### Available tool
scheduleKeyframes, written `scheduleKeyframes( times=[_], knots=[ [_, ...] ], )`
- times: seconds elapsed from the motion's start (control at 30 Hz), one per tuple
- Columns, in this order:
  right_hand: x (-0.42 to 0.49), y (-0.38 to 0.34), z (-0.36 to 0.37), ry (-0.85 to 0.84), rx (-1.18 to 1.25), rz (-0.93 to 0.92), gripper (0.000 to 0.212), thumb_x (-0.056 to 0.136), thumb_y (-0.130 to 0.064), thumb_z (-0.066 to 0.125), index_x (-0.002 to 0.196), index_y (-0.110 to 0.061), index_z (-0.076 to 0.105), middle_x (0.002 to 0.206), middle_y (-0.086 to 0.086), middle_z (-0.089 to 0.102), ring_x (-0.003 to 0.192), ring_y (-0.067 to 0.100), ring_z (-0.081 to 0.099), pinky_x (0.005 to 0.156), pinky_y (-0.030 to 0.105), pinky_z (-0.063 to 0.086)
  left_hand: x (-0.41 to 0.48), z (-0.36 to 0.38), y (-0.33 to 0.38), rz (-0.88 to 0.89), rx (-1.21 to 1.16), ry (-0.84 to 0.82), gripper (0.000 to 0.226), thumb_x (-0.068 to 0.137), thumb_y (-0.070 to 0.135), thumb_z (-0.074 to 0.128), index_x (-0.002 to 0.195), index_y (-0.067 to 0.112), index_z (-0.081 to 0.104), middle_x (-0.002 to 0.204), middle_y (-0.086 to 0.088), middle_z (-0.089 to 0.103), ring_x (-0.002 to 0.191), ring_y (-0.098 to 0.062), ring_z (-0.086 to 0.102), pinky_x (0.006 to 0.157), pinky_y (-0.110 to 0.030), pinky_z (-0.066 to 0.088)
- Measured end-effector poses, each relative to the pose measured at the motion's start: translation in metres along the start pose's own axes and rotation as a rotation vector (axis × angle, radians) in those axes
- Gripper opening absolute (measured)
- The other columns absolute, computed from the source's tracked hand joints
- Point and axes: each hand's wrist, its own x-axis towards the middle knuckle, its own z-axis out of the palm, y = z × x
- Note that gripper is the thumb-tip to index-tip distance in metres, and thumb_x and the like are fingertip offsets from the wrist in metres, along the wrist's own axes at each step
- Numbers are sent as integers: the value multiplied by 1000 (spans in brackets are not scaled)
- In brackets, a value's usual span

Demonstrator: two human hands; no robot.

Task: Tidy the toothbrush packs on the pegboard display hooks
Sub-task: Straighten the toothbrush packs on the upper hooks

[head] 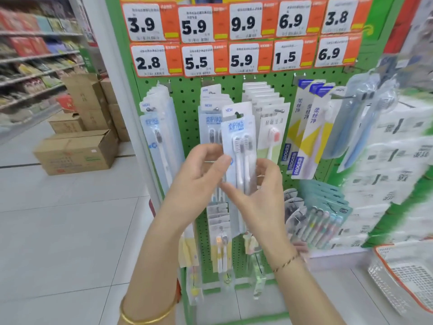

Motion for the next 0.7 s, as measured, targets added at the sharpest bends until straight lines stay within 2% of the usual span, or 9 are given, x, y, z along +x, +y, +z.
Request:
scheduleKeyframes(
  times=[0.1,0.17,0.2,0.3,0.43,0.57,0.7],
  knots=[
    [5,-7,18,75,-124,-48,77,69,-50,76,128,-15,38,108,-13,32,98,-3,34,75,17,33,10,-1,1,25,46,99,15,92,35,58,107,30,56,108,10,62,95,-3,60,83,-28,51],
    [7,-11,27,116,-172,-77,78,70,-52,74,127,-12,38,107,-13,30,99,3,40,71,20,35,15,-1,-1,46,62,160,17,92,30,59,107,22,57,103,4,64,90,-10,61,80,-30,52],
    [7,-13,31,128,-190,-80,78,70,-53,73,127,-11,39,107,-12,30,101,9,46,69,23,35,18,-1,-3,60,73,185,16,92,28,60,106,20,57,101,4,64,87,-9,61,77,-26,50],
    [9,-15,39,141,-251,-62,79,72,-56,70,128,-10,38,109,-7,37,102,22,53,64,27,34,24,0,-6,68,95,236,13,91,23,62,102,23,55,93,11,63,77,0,57,69,-12,44],
    [11,-15,44,152,-311,-81,75,74,-56,67,126,-9,39,102,-8,30,92,23,53,59,29,32,28,2,-10,63,98,248,17,90,19,63,94,29,51,89,15,61,69,8,54,63,-7,42],
    [17,-12,48,194,-364,-139,72,74,-53,67,120,-5,43,101,2,44,82,26,54,54,27,31,34,2,-15,45,138,265,17,89,23,64,92,31,49,88,12,61,67,5,54,61,-11,44],
    [19,-9,44,122,-404,-202,74,74,-59,55,121,-5,43,105,5,45,82,24,52,52,27,30,39,1,-18,10,207,268,14,92,26,60,100,22,50,97,-2,62,79,-13,58,72,-28,49]
  ],
)
